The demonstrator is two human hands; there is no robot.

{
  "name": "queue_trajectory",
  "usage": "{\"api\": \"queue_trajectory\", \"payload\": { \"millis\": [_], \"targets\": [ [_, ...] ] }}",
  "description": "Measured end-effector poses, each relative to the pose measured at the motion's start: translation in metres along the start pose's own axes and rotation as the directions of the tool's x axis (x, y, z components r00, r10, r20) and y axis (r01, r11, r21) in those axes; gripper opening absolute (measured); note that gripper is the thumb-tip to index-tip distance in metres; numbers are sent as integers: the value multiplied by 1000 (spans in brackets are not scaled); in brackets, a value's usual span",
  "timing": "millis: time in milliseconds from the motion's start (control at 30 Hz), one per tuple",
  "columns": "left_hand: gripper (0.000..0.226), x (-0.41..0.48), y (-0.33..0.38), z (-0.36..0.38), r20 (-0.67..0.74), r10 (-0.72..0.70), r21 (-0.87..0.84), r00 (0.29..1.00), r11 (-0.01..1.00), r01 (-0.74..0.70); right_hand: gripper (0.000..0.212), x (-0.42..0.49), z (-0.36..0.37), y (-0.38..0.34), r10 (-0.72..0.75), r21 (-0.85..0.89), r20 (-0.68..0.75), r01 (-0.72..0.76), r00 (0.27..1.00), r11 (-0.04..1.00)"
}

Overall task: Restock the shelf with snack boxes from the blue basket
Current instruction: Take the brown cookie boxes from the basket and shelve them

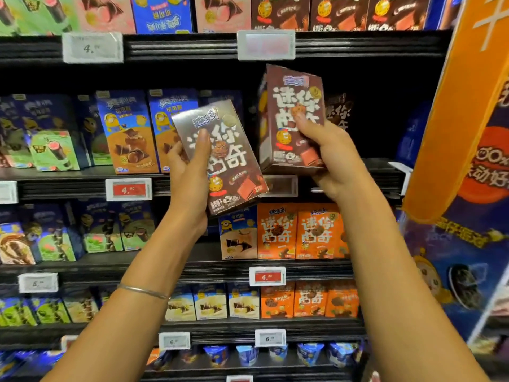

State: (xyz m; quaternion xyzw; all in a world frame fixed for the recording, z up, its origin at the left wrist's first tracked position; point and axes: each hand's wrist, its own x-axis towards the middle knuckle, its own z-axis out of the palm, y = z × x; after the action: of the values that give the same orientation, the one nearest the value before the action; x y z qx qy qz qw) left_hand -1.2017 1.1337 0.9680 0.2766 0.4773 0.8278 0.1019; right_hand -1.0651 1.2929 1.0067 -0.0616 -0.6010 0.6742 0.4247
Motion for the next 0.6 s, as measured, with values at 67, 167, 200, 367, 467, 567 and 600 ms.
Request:
{"api": "queue_trajectory", "payload": {
  "millis": [67, 167, 200, 367, 467, 567, 600],
  "targets": [
    [60, 2, 2, -1, -12, 1, -12, 1000, 1000, -1, 40, 19, -27, -3, -88, -137, -158, 67, 984, 988],
    [49, 2, 4, 2, -11, 3, -8, 1000, 1000, -3, 46, 48, -53, 6, -151, -273, -281, 71, 948, 959],
    [49, 2, 5, 4, -13, 1, -3, 1000, 1000, -2, 46, 58, -57, 11, -156, -311, -306, 57, 939, 949],
    [65, 4, 4, 11, -18, -11, -3, 1000, 1000, 11, 49, 98, -69, 30, -172, -516, -377, -52, 910, 855],
    [66, 6, 2, 13, -12, -8, -1, 1000, 1000, 8, 35, 116, -73, 38, -250, -695, -372, -90, 894, 713],
    [70, 6, 2, 14, -22, -22, -16, 1000, 1000, 22, 27, 128, -73, 41, -259, -779, -371, -147, 892, 610],
    [69, 6, 2, 14, -27, -21, -27, 999, 999, 21, 25, 132, -73, 42, -256, -786, -372, -156, 892, 598]
  ]
}}
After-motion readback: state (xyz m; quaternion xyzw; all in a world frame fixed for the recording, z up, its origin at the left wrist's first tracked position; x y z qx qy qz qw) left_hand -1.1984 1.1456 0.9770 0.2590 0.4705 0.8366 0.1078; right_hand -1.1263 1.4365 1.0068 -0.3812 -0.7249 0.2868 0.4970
